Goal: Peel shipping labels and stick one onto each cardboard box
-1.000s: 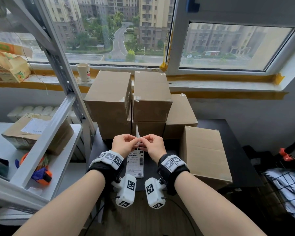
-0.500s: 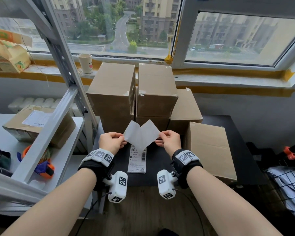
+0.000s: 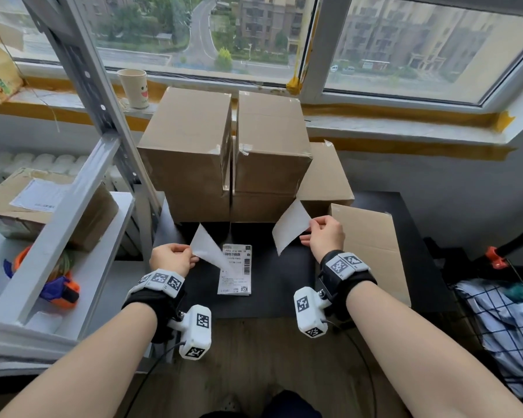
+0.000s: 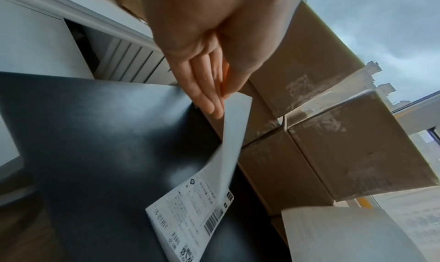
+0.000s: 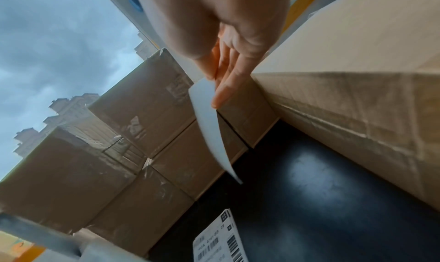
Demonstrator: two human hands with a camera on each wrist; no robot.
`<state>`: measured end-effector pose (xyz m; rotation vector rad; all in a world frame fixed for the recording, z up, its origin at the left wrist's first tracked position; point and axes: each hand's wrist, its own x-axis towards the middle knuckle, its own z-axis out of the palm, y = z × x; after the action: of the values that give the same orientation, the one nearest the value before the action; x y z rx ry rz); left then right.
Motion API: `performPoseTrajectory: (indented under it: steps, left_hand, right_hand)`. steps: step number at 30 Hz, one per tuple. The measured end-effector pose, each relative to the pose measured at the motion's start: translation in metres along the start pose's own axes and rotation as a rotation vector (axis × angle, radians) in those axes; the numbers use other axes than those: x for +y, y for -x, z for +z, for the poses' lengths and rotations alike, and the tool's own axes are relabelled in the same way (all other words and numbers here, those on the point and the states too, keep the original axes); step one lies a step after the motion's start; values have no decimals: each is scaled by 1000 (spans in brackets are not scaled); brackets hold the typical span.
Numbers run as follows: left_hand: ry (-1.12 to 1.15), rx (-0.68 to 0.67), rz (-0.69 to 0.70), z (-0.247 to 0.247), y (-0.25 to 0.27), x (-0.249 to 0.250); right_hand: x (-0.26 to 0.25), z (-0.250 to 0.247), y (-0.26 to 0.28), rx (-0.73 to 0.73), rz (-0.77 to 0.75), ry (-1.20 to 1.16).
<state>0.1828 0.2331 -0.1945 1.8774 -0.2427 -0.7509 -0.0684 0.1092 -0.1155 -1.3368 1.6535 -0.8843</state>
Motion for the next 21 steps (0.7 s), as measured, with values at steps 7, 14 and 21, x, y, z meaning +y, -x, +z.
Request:
performPoseTrajectory:
  steps: [7,14,21]
  left_hand:
    - [40,-95,-64,17,5,-15]
    - [22,-142,-102,35,3,-28]
    - [-85,-199,-152,41,2,-34]
  right_hand:
    - [3,-1,2,-113,-176,255]
    - [10,5,5,-237,-204,223]
    - [15,3,5,-278,-178,199]
